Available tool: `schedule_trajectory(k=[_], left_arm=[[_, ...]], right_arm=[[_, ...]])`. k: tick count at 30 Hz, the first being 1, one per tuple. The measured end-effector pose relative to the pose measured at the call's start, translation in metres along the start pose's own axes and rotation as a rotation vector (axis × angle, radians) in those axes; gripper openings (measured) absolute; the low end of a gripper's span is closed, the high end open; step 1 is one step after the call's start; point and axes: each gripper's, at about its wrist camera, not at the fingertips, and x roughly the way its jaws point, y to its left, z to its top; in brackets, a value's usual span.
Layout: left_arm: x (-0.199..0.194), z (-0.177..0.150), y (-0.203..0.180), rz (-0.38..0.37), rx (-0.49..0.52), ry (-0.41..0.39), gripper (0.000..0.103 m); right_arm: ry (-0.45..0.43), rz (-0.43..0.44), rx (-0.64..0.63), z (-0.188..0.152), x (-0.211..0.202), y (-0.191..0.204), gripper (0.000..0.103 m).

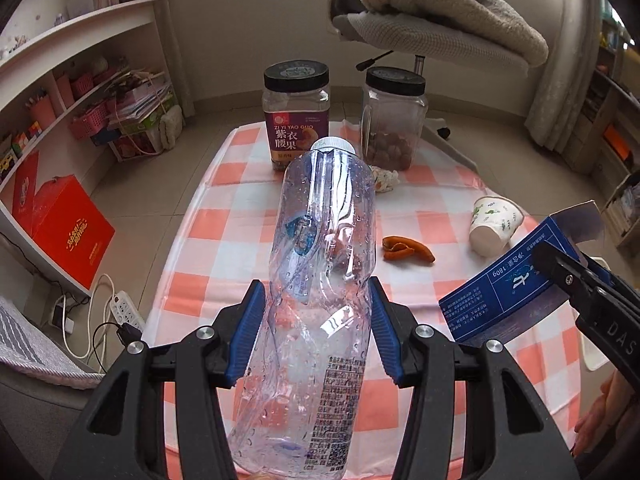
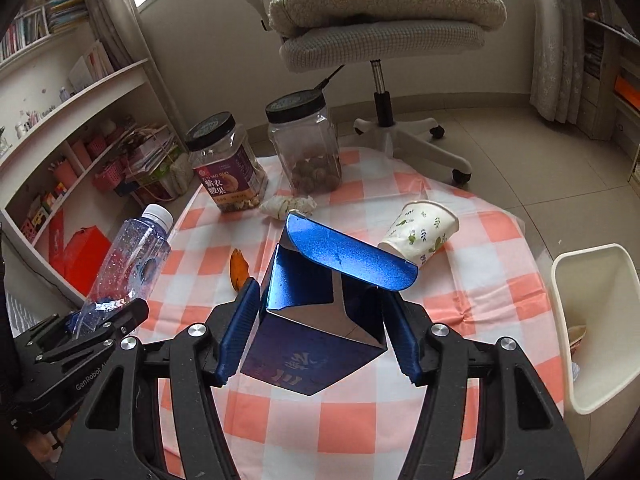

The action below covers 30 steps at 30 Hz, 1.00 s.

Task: Collect trash
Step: 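Lift the bottle and carton and carry both tools toward the bin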

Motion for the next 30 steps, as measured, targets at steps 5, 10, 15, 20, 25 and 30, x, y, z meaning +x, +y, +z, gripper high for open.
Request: schedule_trajectory(k=[5, 10, 15, 20, 25, 30], left_arm=[[-0.018, 0.007, -0.014, -0.002, -0.011, -0.082, 0.051], [-0.025, 0.013, -0.024, -0.010, -0.035, -0.121, 0.051], [-0.028, 0.016, -0.035, -0.026, -0.056, -0.139, 0.051], [-0.035, 0.017, -0.052, -0.051, -0.054, -0.165, 0.051], [-0.039, 0.016, -0.071, -0.074, -0.040, -0.180, 0.051], [-0.040, 0.013, -0.088, -0.093, -0.016, -0.186, 0.051]], right_arm=[[-0.084, -0.026, -0.047, 0.006, -0.023, -0.003, 0.058], [-0.141, -0.063, -0.090, 0.009, -0.040, -0.005, 0.058], [-0.173, -0.094, -0.106, 0.010, -0.054, -0.015, 0.058], [-0.187, -0.119, -0.099, 0.009, -0.065, -0.029, 0.058], [-0.201, -0.148, -0.085, 0.009, -0.075, -0.046, 0.058], [-0.211, -0.179, -0.058, 0.009, -0.085, -0.067, 0.058]])
